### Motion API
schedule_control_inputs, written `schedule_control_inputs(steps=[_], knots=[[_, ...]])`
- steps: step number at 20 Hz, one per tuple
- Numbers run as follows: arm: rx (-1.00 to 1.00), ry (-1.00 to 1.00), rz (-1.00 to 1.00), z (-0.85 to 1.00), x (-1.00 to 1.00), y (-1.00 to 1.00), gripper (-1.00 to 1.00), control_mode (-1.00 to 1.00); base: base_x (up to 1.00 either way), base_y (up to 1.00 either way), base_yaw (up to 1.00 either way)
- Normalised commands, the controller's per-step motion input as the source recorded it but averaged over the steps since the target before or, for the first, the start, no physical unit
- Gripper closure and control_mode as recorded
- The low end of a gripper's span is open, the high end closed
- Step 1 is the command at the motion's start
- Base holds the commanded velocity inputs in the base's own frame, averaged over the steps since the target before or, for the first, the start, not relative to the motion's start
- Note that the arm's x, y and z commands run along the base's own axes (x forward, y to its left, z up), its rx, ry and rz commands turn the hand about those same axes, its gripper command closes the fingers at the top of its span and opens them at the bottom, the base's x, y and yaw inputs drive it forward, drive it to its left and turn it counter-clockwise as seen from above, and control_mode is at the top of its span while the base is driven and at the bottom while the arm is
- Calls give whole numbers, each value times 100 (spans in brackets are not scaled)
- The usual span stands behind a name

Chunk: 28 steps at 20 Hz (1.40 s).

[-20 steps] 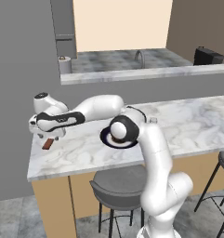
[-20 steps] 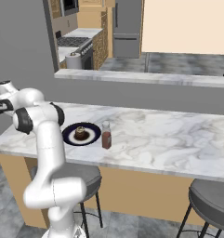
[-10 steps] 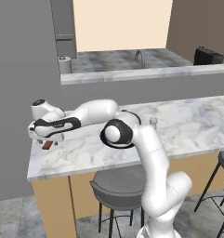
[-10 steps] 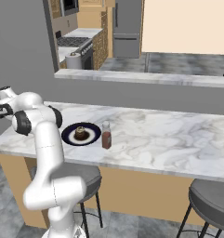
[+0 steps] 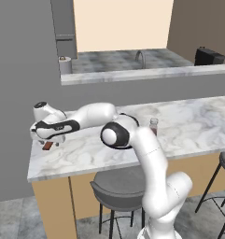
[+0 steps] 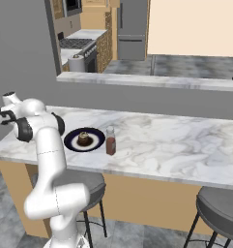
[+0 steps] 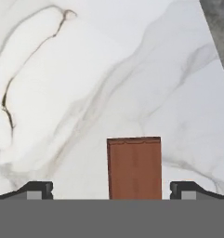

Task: Take the cinnamon bottle from the cabinet and place it on the dining table, next to the plate with the cupcake. Then take the chocolate from the dining counter and place it on the cupcake plate.

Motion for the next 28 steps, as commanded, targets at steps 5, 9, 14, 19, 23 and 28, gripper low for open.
schedule_control_inputs(steps=[5, 9, 14, 19, 23, 28], knots=[[-1, 0, 0, -21, 26, 1, -100, -100, 0, 0, 0], [-1, 0, 0, -14, 22, 3, -100, -100, 0, 0, 0], [-1, 0, 0, -10, 6, 0, -100, -100, 0, 0, 0], [0, 0, 0, -21, 0, 0, 100, -100, 0, 0, 0], [0, 0, 0, -37, -18, 0, 100, -100, 0, 0, 0], [0, -3, 0, -33, -32, -8, 100, -100, 0, 0, 0]])
